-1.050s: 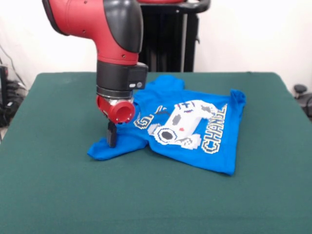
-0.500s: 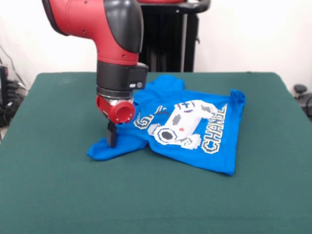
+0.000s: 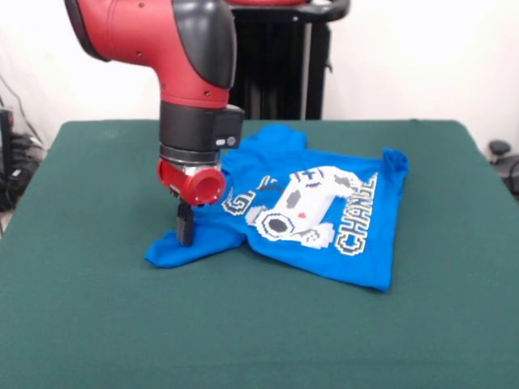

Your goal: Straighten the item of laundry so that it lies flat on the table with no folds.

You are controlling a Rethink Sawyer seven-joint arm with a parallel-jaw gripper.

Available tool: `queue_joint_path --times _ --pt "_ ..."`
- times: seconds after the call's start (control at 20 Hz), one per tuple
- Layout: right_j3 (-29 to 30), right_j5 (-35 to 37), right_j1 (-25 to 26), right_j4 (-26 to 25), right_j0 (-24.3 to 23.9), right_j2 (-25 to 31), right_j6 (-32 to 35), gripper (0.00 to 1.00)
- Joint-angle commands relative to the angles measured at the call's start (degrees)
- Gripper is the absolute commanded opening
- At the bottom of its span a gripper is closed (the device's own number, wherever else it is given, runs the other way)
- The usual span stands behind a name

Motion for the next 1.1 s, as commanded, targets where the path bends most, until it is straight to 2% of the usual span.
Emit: queue_joint_path --times 0.05,0.65,1.1 --pt "-6.25 1.16 4.14 -2.81 -1.78 7.01 -0.21 0.0" --pt "-7.66 2.64 0.44 -6.32 -1.09 8.91 -0.93 0.0" --pt "-10.13 6.53 -2.28 -9.88 -2.03 11.69 -3.92 0.0"
